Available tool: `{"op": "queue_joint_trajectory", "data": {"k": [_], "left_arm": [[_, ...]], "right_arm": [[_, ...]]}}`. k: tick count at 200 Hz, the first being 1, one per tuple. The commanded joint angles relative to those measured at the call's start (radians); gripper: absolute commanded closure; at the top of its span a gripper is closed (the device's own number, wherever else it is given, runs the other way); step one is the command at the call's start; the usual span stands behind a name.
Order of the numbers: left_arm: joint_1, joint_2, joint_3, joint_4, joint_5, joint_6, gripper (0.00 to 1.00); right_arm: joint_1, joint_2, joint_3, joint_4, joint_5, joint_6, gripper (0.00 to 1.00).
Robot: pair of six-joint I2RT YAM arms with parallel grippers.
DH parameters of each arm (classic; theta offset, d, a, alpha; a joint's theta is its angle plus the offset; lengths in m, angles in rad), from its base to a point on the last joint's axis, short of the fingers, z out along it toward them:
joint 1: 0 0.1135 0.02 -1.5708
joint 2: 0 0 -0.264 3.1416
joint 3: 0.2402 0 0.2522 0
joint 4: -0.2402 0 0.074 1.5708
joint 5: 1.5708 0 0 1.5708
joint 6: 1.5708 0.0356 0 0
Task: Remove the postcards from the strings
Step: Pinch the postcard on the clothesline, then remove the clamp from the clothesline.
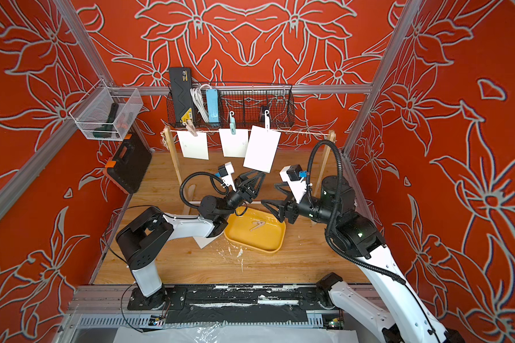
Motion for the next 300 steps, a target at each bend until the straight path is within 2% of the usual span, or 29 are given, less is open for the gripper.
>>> {"op": "queue_joint_trajectory", "data": {"k": [1, 16, 40, 71, 82, 92, 109, 133, 155, 176, 205, 230, 255, 277, 300], "left_arm": [[-0.008, -0.038, 0.014, 0.227, 0.034, 0.023, 0.54], [-0.009, -0.036, 0.013, 0.227, 0.022, 0.034, 0.49], [-0.007, -0.023, 0.014, 0.227, -0.013, 0.031, 0.56], [-0.004, -0.002, 0.001, 0.227, -0.028, -0.015, 0.75], [-0.004, 0.002, -0.004, 0.227, -0.033, -0.020, 0.86], [-0.003, 0.005, -0.006, 0.226, -0.038, -0.022, 0.89], [-0.001, 0.009, -0.002, 0.227, -0.038, -0.022, 1.00], [0.003, 0.019, 0.005, 0.225, -0.048, -0.032, 1.00], [0.009, 0.023, 0.002, 0.224, -0.068, -0.046, 1.00], [0.014, 0.022, 0.002, 0.210, -0.073, -0.044, 1.00], [0.019, 0.029, 0.006, 0.201, -0.080, -0.055, 1.00], [0.025, 0.040, 0.011, 0.201, -0.083, -0.067, 1.00], [0.028, 0.051, 0.018, 0.201, -0.080, -0.073, 1.00], [0.027, 0.056, 0.023, 0.200, -0.078, -0.079, 1.00], [0.028, 0.059, 0.030, 0.201, -0.073, -0.082, 1.00]], "right_arm": [[-0.004, -0.014, -0.005, 0.030, 0.007, -0.007, 0.25], [-0.005, -0.015, -0.004, 0.030, 0.010, -0.007, 0.25], [-0.004, -0.013, 0.002, 0.030, 0.021, -0.013, 0.25], [-0.006, 0.013, 0.049, 0.021, 0.044, -0.025, 0.25], [-0.006, 0.034, 0.084, 0.005, 0.054, -0.035, 0.25], [-0.006, 0.068, 0.128, -0.018, 0.069, -0.044, 0.25], [-0.007, 0.126, 0.206, -0.051, 0.080, -0.071, 0.26], [-0.017, 0.212, 0.338, -0.095, 0.102, -0.104, 0.25], [-0.050, 0.324, 0.513, -0.174, 0.061, -0.133, 0.24], [-0.098, 0.436, 0.681, -0.246, -0.019, -0.154, 0.21], [-0.204, 0.573, 0.870, -0.259, -0.221, -0.096, 0.13], [-0.276, 0.662, 0.946, -0.171, -0.359, 0.022, 0.12], [-0.311, 0.745, 1.017, -0.134, -0.443, 0.092, 0.12], [-0.335, 0.794, 1.022, -0.046, -0.493, 0.180, 0.12], [-0.341, 0.852, 1.060, -0.052, -0.501, 0.195, 0.12]]}}
